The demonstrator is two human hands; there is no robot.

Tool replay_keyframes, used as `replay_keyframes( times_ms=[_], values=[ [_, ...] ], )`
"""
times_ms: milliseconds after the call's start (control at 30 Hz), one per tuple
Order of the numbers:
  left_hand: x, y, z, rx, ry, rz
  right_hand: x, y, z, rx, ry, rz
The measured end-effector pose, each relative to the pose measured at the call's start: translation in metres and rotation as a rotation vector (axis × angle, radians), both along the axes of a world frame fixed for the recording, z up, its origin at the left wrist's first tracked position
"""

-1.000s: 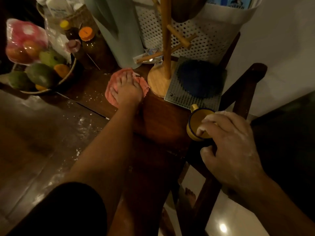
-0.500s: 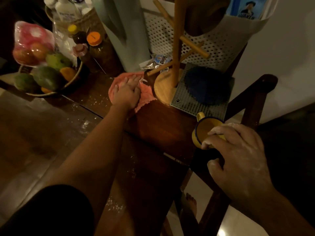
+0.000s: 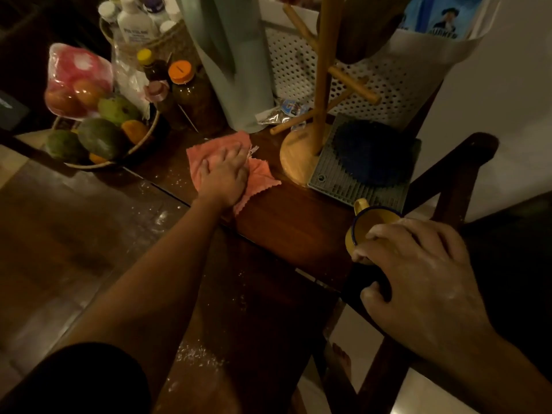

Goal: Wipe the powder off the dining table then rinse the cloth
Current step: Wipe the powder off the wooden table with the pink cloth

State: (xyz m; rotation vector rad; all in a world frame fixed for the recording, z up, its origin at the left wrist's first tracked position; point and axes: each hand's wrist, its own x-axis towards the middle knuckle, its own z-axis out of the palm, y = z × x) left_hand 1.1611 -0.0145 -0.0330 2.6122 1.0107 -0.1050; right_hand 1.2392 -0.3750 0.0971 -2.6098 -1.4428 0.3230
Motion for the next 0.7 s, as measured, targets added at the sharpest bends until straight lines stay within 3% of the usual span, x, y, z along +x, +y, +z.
replay_keyframes(
  times_ms=[100,200,267,367,433,500,700],
  values=[
    [-0.011,0.027,0.003,-0.021,0.011,0.096,-0.009,0.023,0.003,0.011,0.115,0.133],
    [-0.013,0.037,0.005,-0.038,0.022,0.311,-0.032,0.076,-0.004,0.067,0.376,0.276],
    [-0.012,0.030,0.005,-0.057,-0.009,0.474,-0.040,0.123,-0.021,0.028,0.394,0.352],
    [-0.011,0.019,0.003,-0.076,-0.045,0.615,-0.038,0.169,-0.069,-0.096,0.372,0.218],
    [-0.012,0.021,-0.001,-0.071,-0.035,0.582,-0.038,0.171,-0.106,-0.058,0.366,0.096],
    [-0.015,0.028,-0.004,-0.062,-0.026,0.488,-0.047,0.161,-0.130,0.026,0.233,0.098],
    [-0.017,0.037,-0.009,0.036,-0.021,0.195,-0.054,0.164,-0.138,-0.008,0.077,0.072]
  ],
)
